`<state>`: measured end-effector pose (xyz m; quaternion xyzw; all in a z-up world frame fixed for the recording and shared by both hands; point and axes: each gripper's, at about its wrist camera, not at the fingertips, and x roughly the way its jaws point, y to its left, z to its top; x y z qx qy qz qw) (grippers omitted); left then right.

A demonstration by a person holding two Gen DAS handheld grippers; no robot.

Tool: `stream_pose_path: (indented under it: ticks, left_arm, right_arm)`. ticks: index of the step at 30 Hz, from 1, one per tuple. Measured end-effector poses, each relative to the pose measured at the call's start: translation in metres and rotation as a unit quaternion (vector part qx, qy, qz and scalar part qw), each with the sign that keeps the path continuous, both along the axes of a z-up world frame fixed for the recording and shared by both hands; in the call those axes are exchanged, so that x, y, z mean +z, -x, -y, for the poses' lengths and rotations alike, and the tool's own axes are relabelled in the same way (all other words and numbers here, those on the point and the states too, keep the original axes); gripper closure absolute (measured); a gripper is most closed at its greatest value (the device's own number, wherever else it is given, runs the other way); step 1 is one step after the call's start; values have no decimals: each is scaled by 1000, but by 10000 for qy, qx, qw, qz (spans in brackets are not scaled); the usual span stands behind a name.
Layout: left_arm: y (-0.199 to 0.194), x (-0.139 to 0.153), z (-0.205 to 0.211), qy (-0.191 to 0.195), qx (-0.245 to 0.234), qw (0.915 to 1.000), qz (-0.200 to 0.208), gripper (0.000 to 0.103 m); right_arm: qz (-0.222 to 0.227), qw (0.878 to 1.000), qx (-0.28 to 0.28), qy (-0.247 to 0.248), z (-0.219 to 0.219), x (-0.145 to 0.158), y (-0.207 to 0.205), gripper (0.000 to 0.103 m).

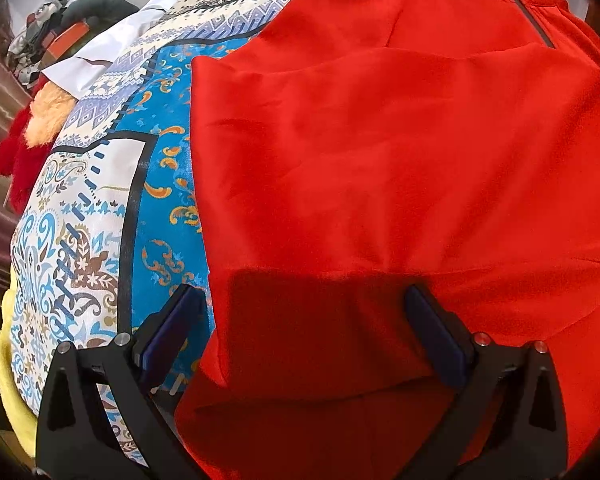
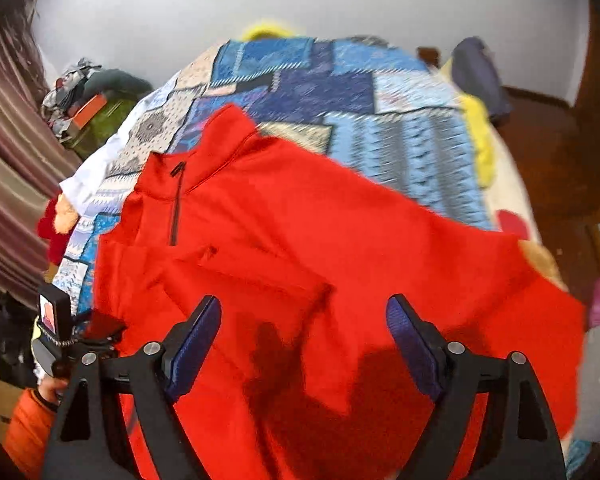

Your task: Fold large clothes

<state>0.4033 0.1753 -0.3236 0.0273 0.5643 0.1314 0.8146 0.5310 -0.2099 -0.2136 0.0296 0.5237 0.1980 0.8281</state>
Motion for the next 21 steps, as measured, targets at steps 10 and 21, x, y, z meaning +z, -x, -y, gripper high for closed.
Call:
stream_pose_path:
  ticks: [10,21]
  left_arm:
    - [1,0,2,4,-1,10000,50,0]
    - [0,1,4,-1,62,10000,53,0]
  right_arm:
    - [-524,9984,-208,-94,-19,-51,-14,93]
    - [234,9949,-547,809,28,-20,19,96]
